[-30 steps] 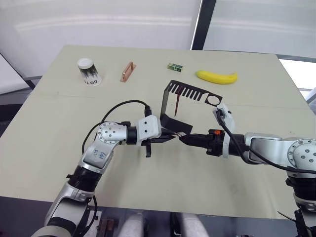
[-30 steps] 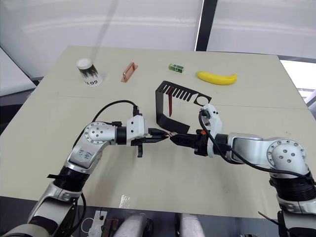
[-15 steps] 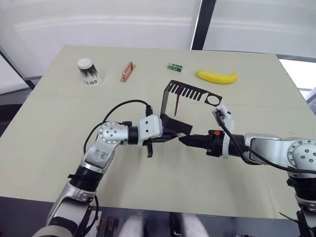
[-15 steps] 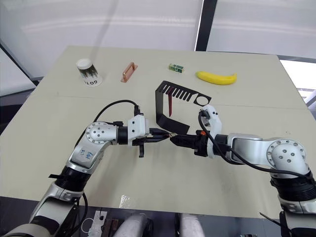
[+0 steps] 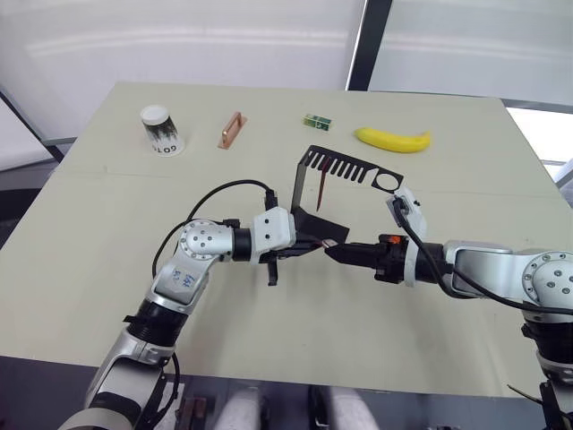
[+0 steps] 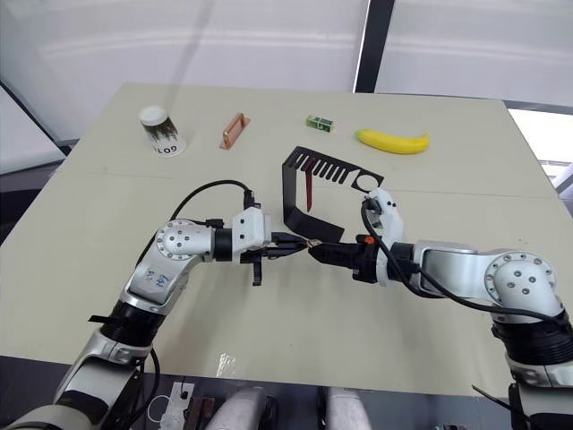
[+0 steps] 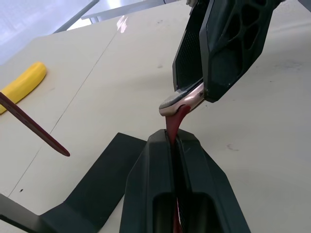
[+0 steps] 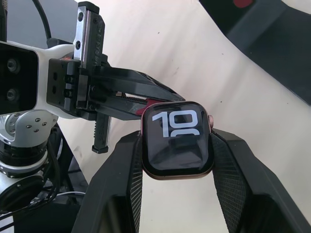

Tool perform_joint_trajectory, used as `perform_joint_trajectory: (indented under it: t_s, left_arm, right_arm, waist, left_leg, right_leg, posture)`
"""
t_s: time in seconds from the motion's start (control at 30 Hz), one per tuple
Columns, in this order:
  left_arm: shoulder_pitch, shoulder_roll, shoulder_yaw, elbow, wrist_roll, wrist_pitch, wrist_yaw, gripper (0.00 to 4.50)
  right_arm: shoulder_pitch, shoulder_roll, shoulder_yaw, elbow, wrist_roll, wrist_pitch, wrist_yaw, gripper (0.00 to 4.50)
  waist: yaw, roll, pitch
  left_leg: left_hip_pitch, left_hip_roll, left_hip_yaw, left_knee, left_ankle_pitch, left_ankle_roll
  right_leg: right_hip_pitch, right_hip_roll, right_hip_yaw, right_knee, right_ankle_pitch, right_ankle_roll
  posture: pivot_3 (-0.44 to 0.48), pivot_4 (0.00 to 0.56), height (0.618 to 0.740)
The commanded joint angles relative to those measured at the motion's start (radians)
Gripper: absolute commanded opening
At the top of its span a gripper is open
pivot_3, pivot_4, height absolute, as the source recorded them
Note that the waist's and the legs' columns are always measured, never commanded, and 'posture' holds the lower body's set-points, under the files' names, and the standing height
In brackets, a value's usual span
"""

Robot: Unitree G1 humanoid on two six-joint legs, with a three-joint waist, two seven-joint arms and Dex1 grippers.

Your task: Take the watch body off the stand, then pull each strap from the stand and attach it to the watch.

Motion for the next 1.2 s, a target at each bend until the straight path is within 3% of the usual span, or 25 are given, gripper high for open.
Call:
perform_joint_trajectory:
  t_s: [0.03, 1.2]
  left_arm:
    - [-0.021, -0.010, 0.003, -0.020, -0.013, -0.004, 0.005, 0.18]
    - [-0.023, -0.021, 0.003, -0.026, -0.018, 0.009, 0.013, 0.18]
  right_arm:
    - [-0.015, -0.008, 0.002, -0.041, 0.010, -0.006, 0.006, 1.51]
    - [-0.016, -0.007, 0.002, -0.051, -0.018, -0.006, 0.023, 1.51]
  waist:
    - [0.000, 0.000, 0.000]
    - [0.000, 0.000, 0.000]
  left_leg:
    - [0.000, 0.000, 0.000, 0.000, 0.000, 0.000]
    - [0.000, 0.000, 0.000, 0.000, 0.000, 0.000]
  right_leg:
    - [0.000, 0.000, 0.000, 0.000, 0.000, 0.000]
    - [0.000, 0.000, 0.000, -0.001, 0.000, 0.000]
  posture:
    - [0.000, 0.150, 0.740]
    - [0.000, 0.150, 0.740]
